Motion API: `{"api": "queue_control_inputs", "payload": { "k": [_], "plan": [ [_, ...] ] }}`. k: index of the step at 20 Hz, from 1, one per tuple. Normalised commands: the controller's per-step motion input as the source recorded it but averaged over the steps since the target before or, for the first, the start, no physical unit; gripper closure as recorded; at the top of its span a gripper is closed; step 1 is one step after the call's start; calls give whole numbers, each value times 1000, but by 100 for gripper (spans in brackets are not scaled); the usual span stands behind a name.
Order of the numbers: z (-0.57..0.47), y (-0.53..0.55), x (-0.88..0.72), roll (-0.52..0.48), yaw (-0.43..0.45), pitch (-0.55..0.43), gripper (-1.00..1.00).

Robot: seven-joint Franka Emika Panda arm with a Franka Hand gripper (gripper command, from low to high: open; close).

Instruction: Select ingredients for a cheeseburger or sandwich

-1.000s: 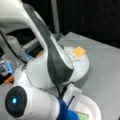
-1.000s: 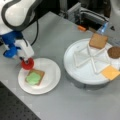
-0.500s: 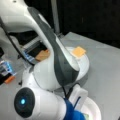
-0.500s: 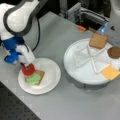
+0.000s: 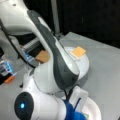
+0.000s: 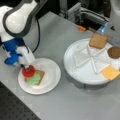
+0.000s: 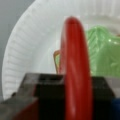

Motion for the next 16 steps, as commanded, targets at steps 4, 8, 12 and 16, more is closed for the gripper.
{"api": "queue_control_inputs", "payload": {
  "k": [4,8,12,16],
  "plan": [
    [-84,-104,177,299,101,-97,100],
    [-93,-47,125,312,83,-124,100],
    [-71,-51,58,258,63,-111,100],
    [-79,-132,-1,198,102,-88,100]
  ]
}}
